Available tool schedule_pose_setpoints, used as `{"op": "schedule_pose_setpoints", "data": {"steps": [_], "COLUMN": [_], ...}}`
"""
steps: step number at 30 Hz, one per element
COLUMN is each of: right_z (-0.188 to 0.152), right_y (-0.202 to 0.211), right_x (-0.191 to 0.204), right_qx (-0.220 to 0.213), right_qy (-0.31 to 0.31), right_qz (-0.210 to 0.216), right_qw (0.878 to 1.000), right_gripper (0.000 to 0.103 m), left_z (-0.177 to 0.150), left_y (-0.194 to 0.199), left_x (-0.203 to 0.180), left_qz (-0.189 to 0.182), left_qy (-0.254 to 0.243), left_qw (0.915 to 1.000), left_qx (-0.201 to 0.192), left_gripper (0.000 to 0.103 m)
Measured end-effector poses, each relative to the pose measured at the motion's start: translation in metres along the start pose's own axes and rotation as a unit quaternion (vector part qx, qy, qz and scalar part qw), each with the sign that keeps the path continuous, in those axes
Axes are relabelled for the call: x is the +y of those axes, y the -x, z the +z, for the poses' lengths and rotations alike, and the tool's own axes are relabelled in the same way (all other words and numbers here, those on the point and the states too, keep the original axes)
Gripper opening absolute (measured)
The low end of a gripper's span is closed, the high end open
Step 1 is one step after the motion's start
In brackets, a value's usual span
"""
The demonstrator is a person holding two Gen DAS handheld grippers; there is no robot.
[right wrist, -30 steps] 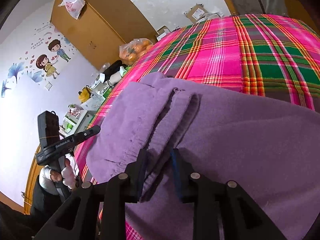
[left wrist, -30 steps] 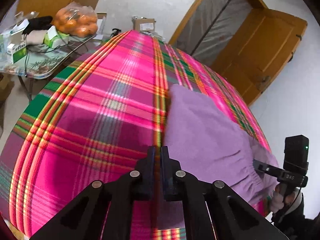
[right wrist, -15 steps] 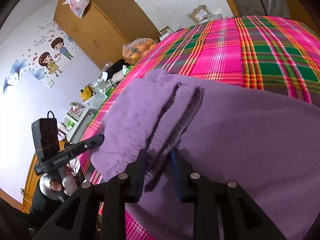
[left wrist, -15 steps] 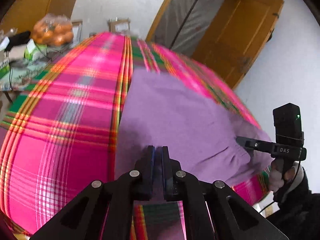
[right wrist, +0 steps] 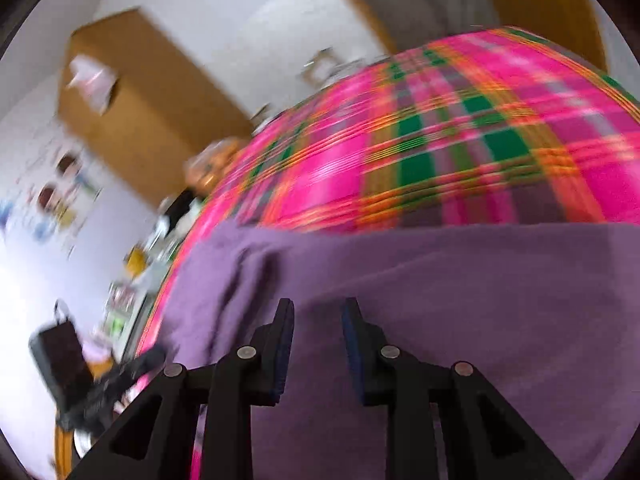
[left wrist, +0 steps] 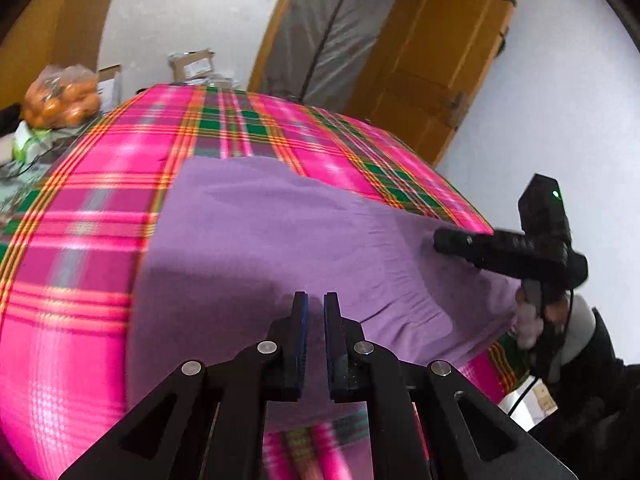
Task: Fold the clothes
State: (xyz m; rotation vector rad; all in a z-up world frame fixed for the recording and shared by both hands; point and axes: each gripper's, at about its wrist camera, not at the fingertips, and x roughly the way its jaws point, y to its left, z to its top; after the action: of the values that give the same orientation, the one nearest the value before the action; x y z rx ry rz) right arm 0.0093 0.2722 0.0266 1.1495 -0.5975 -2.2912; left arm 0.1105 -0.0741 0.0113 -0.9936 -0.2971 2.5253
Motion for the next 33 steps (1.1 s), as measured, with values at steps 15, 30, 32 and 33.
{"op": "schedule_pose_setpoints", "data": {"steps": [15,30,32,33], "right_z": [-0.05,-0.087,-0.094,-0.097], "right_y": [0.063,0.064,0.066,0.068], "right_x": [-0.027,0.021,0.024,0.023], "right_qx": [-0.007,0.002,0.002,0.002], "right_qy": [0.071,0.257,0.282,0.289], "right_qz": [-0.005,-0.02,-0.021,-0.02], "right_qw": [0.997,0.966,0.959,0.957], "right_gripper": [0.021,0.024,0.024,0.024], "left_z": [-0.003,-0.003,-0.004,-0.004], "left_y": [-0.029,-0.031,-0.029,-0.03], "left_x": [-0.039,-0.054,-0.058,-0.06], "left_qz": [-0.019,0.0,0.001,0.0], "left_qy": [-0.046,-0.06,-0.064,-0.067], "left_qw": [0.9985,0.9979,0.9977,0.9975], "left_qx": [0.025,0.022,0.021,0.02], "left_gripper": [0.009,0.009,0.01,0.01]}}
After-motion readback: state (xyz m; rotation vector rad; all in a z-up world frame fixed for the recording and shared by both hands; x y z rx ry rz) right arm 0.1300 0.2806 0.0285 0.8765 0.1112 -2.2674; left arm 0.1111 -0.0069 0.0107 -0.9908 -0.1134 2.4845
